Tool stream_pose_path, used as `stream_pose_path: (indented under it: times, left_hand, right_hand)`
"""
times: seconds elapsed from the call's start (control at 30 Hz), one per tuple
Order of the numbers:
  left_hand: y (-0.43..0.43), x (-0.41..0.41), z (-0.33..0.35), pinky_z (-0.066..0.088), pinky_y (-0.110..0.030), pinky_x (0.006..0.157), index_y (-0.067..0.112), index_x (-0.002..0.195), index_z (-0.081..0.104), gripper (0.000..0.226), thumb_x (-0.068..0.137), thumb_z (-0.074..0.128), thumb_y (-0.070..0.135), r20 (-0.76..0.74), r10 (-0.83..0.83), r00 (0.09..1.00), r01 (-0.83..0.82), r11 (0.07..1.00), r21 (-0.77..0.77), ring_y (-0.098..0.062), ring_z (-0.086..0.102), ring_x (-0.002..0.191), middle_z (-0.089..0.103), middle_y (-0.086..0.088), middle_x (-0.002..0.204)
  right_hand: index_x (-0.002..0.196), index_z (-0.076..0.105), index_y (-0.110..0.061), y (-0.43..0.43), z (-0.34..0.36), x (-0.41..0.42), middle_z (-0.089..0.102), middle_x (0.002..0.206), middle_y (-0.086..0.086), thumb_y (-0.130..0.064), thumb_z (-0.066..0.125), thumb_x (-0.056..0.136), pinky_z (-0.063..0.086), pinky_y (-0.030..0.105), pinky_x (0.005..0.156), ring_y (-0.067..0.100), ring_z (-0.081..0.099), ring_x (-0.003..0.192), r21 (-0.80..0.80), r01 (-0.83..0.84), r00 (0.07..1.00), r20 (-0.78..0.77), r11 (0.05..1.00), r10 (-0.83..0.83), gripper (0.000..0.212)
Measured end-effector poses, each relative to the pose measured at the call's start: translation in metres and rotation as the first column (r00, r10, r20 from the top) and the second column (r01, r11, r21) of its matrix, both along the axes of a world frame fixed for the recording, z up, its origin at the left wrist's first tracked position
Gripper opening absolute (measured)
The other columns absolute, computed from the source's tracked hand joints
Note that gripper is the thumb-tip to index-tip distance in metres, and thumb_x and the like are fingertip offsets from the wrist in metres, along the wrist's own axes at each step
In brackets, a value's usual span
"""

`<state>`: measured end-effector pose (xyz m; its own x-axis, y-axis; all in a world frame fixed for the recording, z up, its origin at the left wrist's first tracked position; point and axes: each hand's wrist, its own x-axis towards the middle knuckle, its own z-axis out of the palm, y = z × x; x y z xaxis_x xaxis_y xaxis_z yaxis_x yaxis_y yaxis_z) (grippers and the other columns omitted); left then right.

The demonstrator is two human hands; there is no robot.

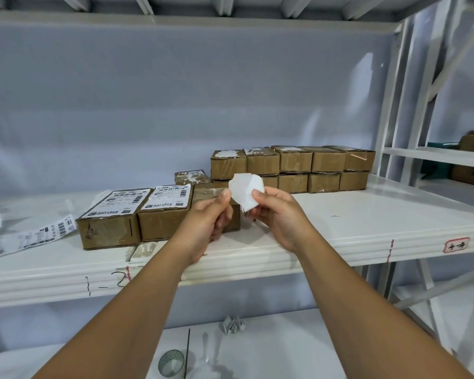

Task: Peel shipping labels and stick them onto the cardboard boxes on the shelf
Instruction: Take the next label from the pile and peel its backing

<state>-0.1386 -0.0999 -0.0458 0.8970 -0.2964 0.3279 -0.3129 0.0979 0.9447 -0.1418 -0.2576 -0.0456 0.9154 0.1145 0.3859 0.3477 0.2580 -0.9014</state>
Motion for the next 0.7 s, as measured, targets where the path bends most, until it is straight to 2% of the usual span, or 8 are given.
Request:
stream_pose_path:
  times: [0.07,0.17,0.27,0.37,0.47,0.57,0.7]
  left_hand:
    - [-0.002,-0.004,0.001,0.018,-0.018,0.037,0.010,0.061,0.050,0.043,0.075,0.053,0.051,0.020,0.028,0.999,-0.030,0.996,0.081,-0.005,0.023,0.036,0.036,0.006,0.043]
    - [-0.006,-0.010,0.002,0.018,-0.015,0.037,0.011,0.071,0.059,0.022,0.090,0.055,0.021,0.043,0.025,0.999,-0.029,0.996,0.084,0.000,0.029,0.035,0.044,0.009,0.039]
    - [-0.006,-0.011,0.001,0.026,-0.008,0.037,0.006,0.080,0.059,0.020,0.095,0.046,0.004,0.022,0.010,1.000,-0.011,0.999,0.047,0.002,0.039,0.033,0.048,0.010,0.037]
    - [-0.002,-0.005,-0.001,0.019,-0.014,0.040,0.012,0.074,0.062,0.022,0.093,0.050,0.014,0.023,-0.019,1.000,0.018,0.999,0.040,-0.002,0.027,0.041,0.037,0.012,0.044]
    - [0.003,0.001,-0.003,0.016,-0.017,0.042,0.010,0.076,0.061,0.016,0.083,0.055,0.023,-0.020,-0.054,0.998,0.054,0.998,0.011,-0.003,0.025,0.043,0.032,0.008,0.048]
    - [0.004,0.003,-0.002,0.014,-0.018,0.042,0.003,0.082,0.055,0.020,0.077,0.055,0.023,-0.043,-0.110,0.993,0.108,0.993,-0.037,-0.002,0.025,0.039,0.033,0.009,0.046]
    - [0.004,0.003,-0.001,0.009,-0.023,0.046,0.001,0.086,0.052,0.019,0.079,0.053,0.019,-0.061,-0.107,0.992,0.104,0.993,-0.057,-0.002,0.024,0.036,0.032,0.010,0.042]
  right_hand:
    - [0.082,0.064,-0.006,0.002,-0.001,0.000,0.062,0.065,0.002,-0.004,0.051,0.093,0.048,0.020,0.065,0.009,0.058,0.056,-0.044,0.029,1.000,0.013,0.999,-0.028,0.017]
    - [0.087,0.064,-0.003,0.005,-0.001,-0.001,0.065,0.074,0.007,-0.003,0.052,0.092,0.051,0.020,0.065,0.010,0.061,0.060,-0.101,0.038,0.999,0.031,0.994,-0.035,0.013]
    - [0.087,0.064,-0.001,0.005,-0.001,-0.001,0.065,0.075,0.009,-0.003,0.053,0.092,0.051,0.021,0.066,0.012,0.061,0.061,-0.086,0.038,0.999,0.015,0.996,-0.037,0.013]
    - [0.085,0.064,-0.002,0.002,-0.001,0.000,0.065,0.073,0.008,-0.005,0.052,0.092,0.050,0.025,0.070,0.015,0.058,0.063,-0.056,0.020,1.000,-0.003,0.998,-0.020,0.014]
    - [0.080,0.063,-0.003,0.001,0.000,-0.001,0.061,0.068,0.008,-0.007,0.051,0.092,0.049,0.022,0.064,0.014,0.055,0.059,-0.044,-0.017,1.000,-0.016,0.999,0.017,0.017]
    - [0.073,0.062,-0.003,0.001,0.002,-0.002,0.056,0.059,0.006,-0.004,0.050,0.090,0.046,0.022,0.058,0.013,0.051,0.052,-0.019,-0.041,0.999,-0.022,0.999,0.040,0.021]
    - [0.070,0.060,-0.003,0.001,0.001,-0.001,0.057,0.055,0.004,-0.008,0.054,0.082,0.046,0.022,0.058,0.013,0.050,0.050,-0.026,-0.050,0.999,-0.008,0.998,0.050,0.014]
